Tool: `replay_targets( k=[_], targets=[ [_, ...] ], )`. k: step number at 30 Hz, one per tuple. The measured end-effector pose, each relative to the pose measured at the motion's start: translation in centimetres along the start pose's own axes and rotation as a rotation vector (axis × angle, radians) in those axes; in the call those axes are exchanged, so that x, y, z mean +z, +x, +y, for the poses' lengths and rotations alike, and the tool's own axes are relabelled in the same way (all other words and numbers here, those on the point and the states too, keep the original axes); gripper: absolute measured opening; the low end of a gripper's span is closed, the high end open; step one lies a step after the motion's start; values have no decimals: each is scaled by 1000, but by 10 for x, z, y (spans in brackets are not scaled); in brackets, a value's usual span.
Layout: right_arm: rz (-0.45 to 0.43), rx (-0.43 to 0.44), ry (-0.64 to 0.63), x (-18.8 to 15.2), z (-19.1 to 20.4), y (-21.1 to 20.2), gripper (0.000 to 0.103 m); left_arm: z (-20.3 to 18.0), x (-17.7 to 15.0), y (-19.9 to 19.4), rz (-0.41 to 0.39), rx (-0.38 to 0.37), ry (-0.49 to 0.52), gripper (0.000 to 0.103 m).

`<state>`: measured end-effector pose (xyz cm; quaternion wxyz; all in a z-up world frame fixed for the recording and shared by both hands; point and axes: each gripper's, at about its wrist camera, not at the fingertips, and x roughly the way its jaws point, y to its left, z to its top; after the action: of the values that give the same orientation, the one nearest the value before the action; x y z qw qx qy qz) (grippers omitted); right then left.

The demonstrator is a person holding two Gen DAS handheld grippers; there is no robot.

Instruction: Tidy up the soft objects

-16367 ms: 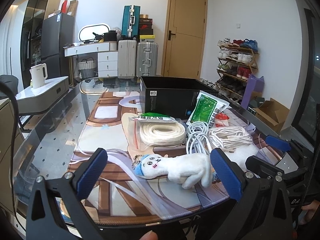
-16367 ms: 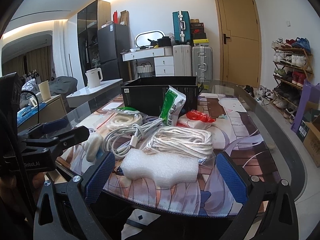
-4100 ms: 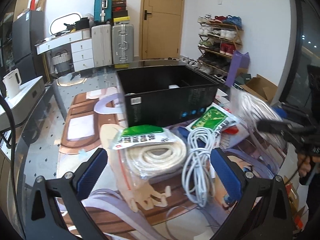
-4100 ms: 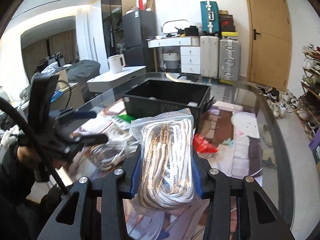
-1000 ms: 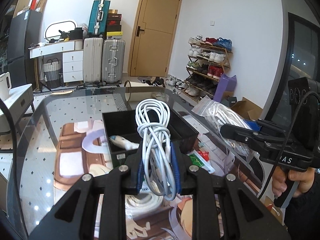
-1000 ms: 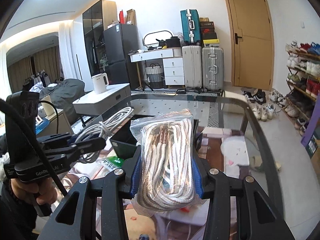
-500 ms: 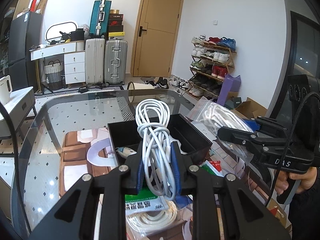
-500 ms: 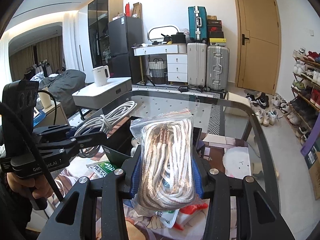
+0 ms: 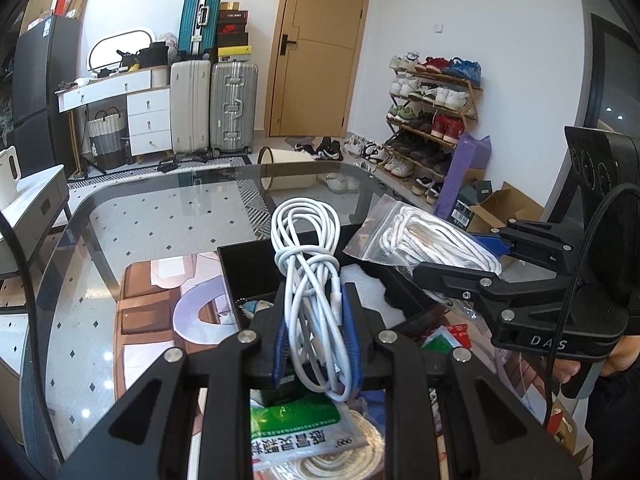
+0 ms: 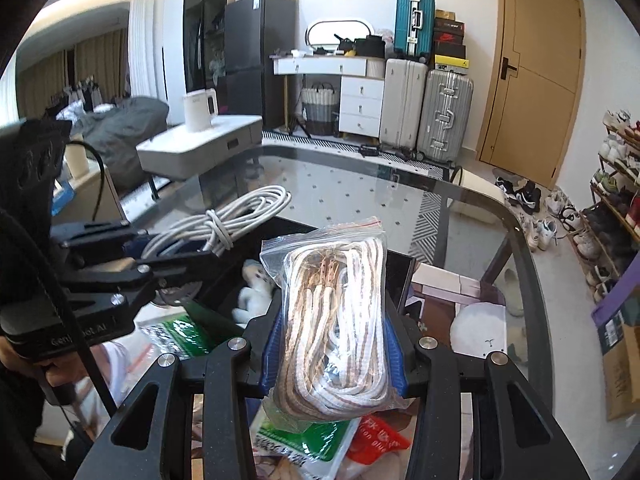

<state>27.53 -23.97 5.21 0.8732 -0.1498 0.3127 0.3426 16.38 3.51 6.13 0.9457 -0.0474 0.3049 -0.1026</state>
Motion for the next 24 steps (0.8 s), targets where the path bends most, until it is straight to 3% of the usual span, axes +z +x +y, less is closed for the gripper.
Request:
replay_targets(
  k=[9,24],
  targets=[
    [76,-10,-70,7,-2,26,43,2,3,19,48,6,17,22],
    [179,49,-199,21,-3,66,43,6,4,40,78,-1,17,22]
  ],
)
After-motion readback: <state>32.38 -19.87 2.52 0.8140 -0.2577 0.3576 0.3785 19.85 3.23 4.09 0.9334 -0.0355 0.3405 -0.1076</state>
